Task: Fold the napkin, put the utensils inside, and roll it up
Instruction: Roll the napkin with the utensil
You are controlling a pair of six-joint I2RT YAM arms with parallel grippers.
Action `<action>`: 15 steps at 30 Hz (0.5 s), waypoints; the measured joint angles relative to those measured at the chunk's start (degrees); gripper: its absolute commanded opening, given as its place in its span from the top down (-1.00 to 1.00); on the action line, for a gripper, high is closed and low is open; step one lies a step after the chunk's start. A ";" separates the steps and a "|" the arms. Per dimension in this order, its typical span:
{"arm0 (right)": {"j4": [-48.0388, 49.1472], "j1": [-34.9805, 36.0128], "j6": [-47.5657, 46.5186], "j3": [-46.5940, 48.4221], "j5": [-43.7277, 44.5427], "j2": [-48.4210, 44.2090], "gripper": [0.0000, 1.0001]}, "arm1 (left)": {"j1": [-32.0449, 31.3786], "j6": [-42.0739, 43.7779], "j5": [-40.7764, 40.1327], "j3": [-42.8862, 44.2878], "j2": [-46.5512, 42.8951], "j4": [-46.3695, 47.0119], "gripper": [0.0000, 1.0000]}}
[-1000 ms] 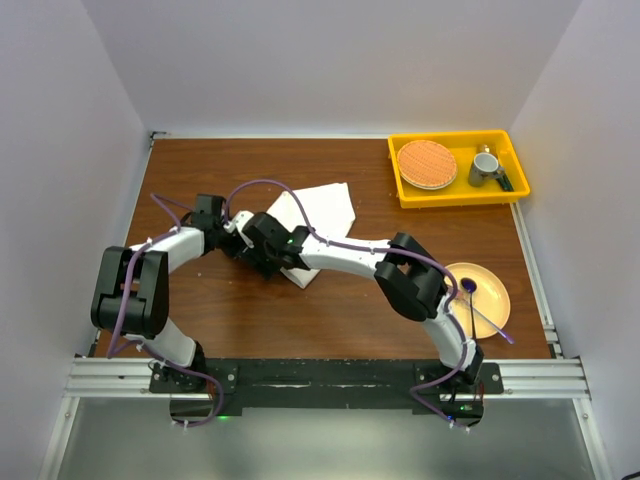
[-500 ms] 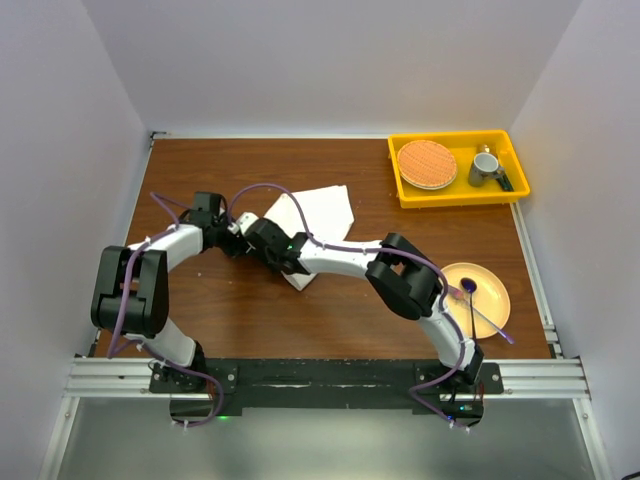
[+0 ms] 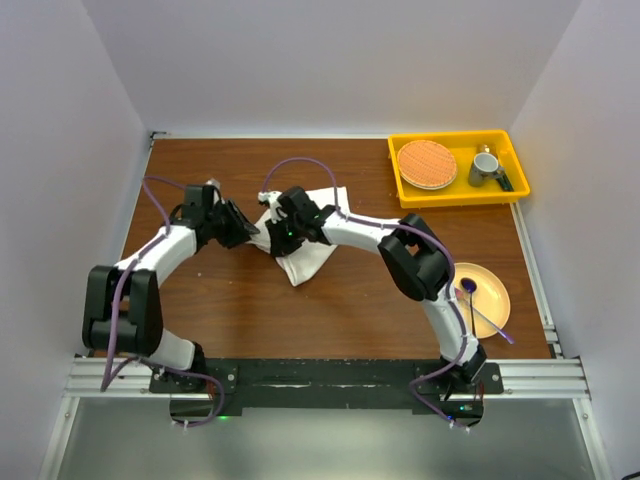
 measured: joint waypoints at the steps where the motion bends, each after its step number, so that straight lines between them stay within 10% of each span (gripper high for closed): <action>1: 0.61 -1.31 0.94 -0.24 -3.26 0.24 1.00 | 0.00 0.72 -0.44 0.00 -1.86 0.11 0.10; 15: 12.92 -12.41 19.67 -0.68 -38.32 9.44 1.00 | -2.62 0.42 5.16 -4.17 -2.19 14.23 0.78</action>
